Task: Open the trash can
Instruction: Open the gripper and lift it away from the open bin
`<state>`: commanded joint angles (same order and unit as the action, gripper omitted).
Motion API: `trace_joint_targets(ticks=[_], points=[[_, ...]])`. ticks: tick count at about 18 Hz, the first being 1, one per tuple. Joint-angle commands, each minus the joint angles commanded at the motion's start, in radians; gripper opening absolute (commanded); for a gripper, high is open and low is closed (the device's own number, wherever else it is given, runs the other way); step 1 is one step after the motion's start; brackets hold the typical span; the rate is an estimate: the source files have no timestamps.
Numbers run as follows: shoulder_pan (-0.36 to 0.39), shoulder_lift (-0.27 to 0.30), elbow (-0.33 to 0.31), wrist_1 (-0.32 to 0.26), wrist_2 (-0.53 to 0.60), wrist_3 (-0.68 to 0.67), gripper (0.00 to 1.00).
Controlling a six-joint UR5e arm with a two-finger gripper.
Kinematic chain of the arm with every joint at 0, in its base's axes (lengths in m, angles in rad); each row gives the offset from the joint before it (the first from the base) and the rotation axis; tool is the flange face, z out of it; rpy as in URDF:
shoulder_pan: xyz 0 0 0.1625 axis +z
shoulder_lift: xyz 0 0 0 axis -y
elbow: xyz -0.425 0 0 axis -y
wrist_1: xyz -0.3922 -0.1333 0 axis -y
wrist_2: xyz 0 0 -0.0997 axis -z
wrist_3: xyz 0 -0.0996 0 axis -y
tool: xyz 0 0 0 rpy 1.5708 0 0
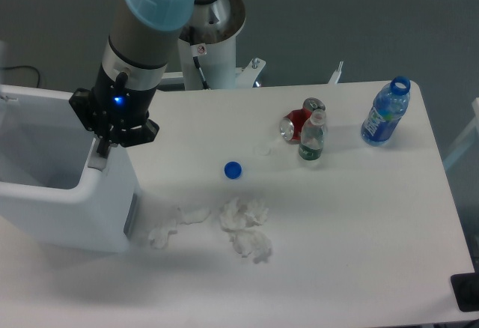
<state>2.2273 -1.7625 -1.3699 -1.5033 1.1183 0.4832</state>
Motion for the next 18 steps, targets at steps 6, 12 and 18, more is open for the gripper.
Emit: trace_joint_targets(ticks=[6,12,18], points=[[0.003,0.012,0.006,0.002,-0.002,0.006,0.02],[0.012,0.011,0.009,0.075,-0.002,0.008,0.34],[0.058,0.009,0.000,0.115,0.006,0.012,0.85]])
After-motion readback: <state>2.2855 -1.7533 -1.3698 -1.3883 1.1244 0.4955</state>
